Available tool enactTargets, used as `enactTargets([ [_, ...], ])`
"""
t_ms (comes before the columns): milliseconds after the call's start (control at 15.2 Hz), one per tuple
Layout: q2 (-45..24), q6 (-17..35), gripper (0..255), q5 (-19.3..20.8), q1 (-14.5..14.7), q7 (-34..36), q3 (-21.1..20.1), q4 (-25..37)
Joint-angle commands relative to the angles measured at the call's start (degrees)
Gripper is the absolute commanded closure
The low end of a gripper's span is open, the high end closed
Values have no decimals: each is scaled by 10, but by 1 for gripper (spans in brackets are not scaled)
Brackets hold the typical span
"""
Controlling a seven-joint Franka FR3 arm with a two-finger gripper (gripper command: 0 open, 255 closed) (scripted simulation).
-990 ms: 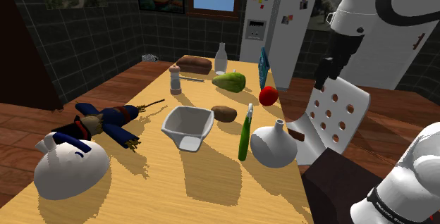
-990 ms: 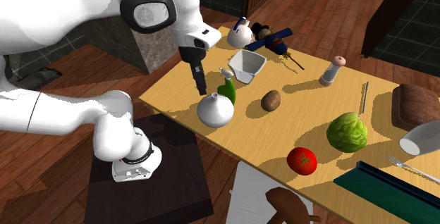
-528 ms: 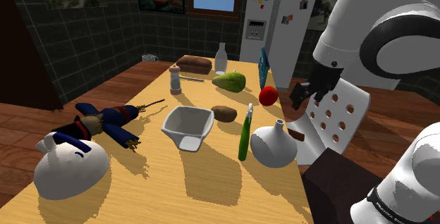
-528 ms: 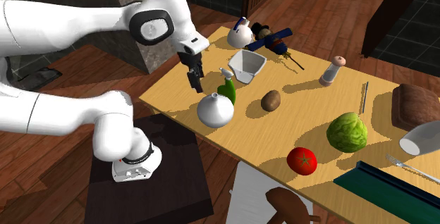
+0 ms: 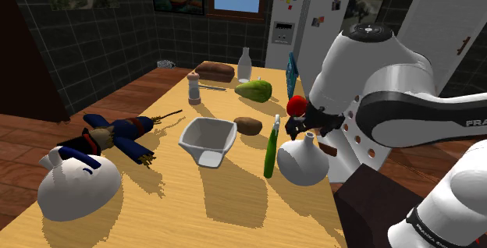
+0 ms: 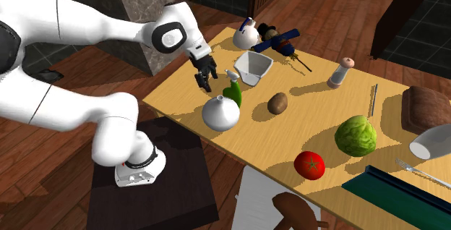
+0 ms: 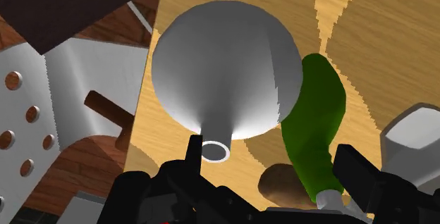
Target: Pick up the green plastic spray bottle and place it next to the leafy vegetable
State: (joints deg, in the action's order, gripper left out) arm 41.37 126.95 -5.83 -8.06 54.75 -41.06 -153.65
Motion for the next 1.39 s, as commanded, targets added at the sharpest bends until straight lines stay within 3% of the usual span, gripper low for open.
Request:
enactTargets([
  [0, -33, 39, 0, 10, -40, 74, -59, 12],
  [198, -86, 85, 0, 44, -132, 190, -167, 45],
  [396, -129, 116, 0, 94, -263, 309, -302, 91],
  [462, -133, 120, 0, 101, -295, 329, -333, 102],
  [990, -155, 183, 0, 128, -400, 348, -421, 89],
  [1320, -154, 183, 0, 128, -400, 348, -421, 89],
])
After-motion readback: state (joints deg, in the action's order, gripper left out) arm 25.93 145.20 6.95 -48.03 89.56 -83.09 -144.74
